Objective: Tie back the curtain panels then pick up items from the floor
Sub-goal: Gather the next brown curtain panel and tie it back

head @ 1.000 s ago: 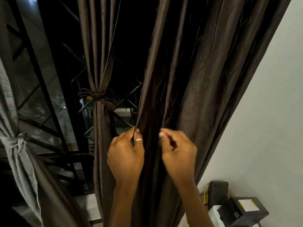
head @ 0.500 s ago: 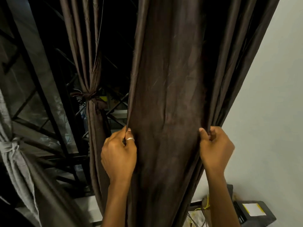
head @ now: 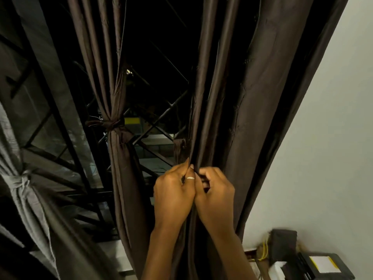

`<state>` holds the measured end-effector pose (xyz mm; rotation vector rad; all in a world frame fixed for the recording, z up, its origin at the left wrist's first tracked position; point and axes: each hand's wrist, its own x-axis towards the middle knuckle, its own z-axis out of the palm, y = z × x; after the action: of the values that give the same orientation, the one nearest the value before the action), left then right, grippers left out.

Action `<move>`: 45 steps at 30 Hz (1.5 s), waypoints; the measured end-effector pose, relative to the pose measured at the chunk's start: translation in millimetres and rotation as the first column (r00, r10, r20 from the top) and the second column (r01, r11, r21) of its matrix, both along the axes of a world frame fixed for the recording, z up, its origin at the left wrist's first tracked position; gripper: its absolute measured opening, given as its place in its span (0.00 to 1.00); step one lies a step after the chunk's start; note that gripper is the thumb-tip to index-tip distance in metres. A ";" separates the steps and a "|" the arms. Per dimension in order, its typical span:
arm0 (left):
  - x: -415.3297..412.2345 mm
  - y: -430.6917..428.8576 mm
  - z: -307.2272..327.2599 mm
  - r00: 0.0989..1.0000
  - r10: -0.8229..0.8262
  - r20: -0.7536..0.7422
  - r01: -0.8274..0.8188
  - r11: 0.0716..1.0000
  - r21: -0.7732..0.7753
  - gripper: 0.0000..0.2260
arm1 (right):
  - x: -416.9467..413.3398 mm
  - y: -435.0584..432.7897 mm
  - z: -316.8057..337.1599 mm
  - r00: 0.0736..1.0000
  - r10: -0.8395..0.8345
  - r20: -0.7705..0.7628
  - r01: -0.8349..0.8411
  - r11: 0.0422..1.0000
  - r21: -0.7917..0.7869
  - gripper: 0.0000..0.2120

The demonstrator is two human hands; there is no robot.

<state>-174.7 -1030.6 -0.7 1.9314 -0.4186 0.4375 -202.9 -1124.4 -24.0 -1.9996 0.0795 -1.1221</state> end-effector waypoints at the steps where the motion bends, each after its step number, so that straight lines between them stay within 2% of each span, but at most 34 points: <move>1: 0.4 2.0 -0.3 0.999 -0.043 0.000 0.042 0.999 -0.015 0.10 | 1.1 -1.3 0.8 1.000 0.003 0.003 -0.003 1.000 0.006 0.05; 4: -1.1 1.8 -0.4 0.991 -0.132 -0.007 0.132 0.991 0.006 0.10 | 2.6 -5.1 2.5 1.000 -0.012 -0.001 0.012 1.000 0.014 0.05; 9: -0.1 0.6 -1.2 0.990 -0.135 -0.045 0.138 0.986 0.098 0.16 | 1.5 -6.7 3.2 1.000 0.002 -0.019 -0.003 1.000 -0.026 0.04; 12: -4.3 -1.9 2.8 0.993 -0.092 -0.076 0.098 0.992 0.085 0.19 | 0.2 -9.0 1.7 0.999 0.033 -0.017 -0.033 0.999 -0.042 0.05; 16: -10.6 -11.0 11.4 0.994 0.058 -0.090 -0.050 0.994 0.093 0.24 | 0.4 -9.4 -1.8 0.997 0.082 -0.007 -0.082 0.997 0.003 0.06; 19: -13.1 -18.9 16.7 0.979 0.174 -0.103 -0.158 0.977 0.146 0.20 | 1.3 -10.9 -2.7 0.996 0.091 -0.002 -0.091 0.996 -0.013 0.07; 22: -16.5 -23.8 21.9 0.970 0.210 -0.124 -0.188 0.968 0.168 0.18 | 0.4 -13.2 -8.5 0.991 0.130 -0.010 -0.131 0.991 -0.010 0.06; 25: -16.1 -28.3 22.0 0.960 0.252 -0.120 -0.229 0.957 0.180 0.14 | -2.1 -14.3 -9.0 0.992 0.127 -0.028 -0.124 0.988 0.094 0.16; 26: -15.7 -29.6 20.7 0.957 0.269 -0.109 -0.247 0.952 0.181 0.13 | -3.2 -14.6 -9.8 0.989 0.144 -0.032 -0.140 0.985 0.102 0.15; 29: -12.1 -28.4 16.5 0.954 0.289 -0.078 -0.272 0.946 0.177 0.13 | -6.2 -12.3 -9.7 0.976 0.212 -0.052 -0.215 0.975 -0.058 0.05; 31: -5.9 -23.6 12.7 0.954 0.286 -0.084 -0.272 0.951 0.147 0.14 | -5.5 -13.7 -9.1 0.961 0.260 -0.096 -0.266 0.962 -0.059 0.10; 32: -2.7 -21.0 10.7 0.955 0.282 -0.087 -0.270 0.954 0.129 0.14 | -6.8 -16.3 -6.4 0.952 0.279 -0.125 -0.278 0.960 0.019 0.13; 33: -0.2 -18.8 9.0 0.958 0.276 -0.083 -0.266 0.958 0.110 0.14 | -9.1 -21.5 -2.9 0.967 0.216 -0.134 -0.212 0.976 0.046 0.15; 35: 2.6 -15.0 6.6 0.962 0.267 -0.062 -0.262 0.962 0.077 0.13 | -15.6 -33.6 6.8 0.994 -0.085 -0.062 0.087 0.996 0.032 0.14; 37: 5.3 -10.6 4.8 0.962 0.269 -0.043 -0.267 0.962 0.051 0.14 | -20.2 -55.6 16.7 0.926 -0.378 0.028 0.373 0.922 0.103 0.14; 39: 8.3 -5.6 3.6 0.965 0.260 -0.038 -0.259 0.965 0.033 0.14 | -21.7 -79.8 25.2 0.860 -0.510 -0.024 0.506 0.846 0.167 0.23; 40: 10.3 -3.0 3.6 0.967 0.251 -0.041 -0.250 0.968 0.024 0.14 | -19.9 -92.0 28.6 0.870 -0.484 -0.093 0.492 0.845 0.207 0.27; 42: 14.9 3.3 2.7 0.969 0.240 -0.058 -0.240 0.971 0.005 0.15 | -15.9 -111.0 36.0 0.941 -0.254 -0.225 0.323 0.875 0.361 0.30; 43: 18.7 7.9 3.0 0.967 0.247 -0.068 -0.247 0.969 -0.001 0.16 | -13.6 -117.7 38.8 0.958 -0.112 -0.266 0.221 0.876 0.429 0.28; 44: 22.3 12.6 3.2 0.964 0.253 -0.080 -0.254 0.967 -0.005 0.17 | -13.0 -124.3 40.6 0.952 -0.033 -0.304 0.168 0.888 0.429 0.23; 45: 26.1 17.1 3.4 0.963 0.255 -0.090 -0.257 0.966 -0.006 0.17 | -12.4 -130.8 40.2 0.941 -0.042 -0.337 0.173 0.912 0.372 0.17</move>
<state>-148.6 -1013.5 2.6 1.9871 -0.1054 0.5178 -215.3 -1255.2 16.3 -1.8015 0.5543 -0.7577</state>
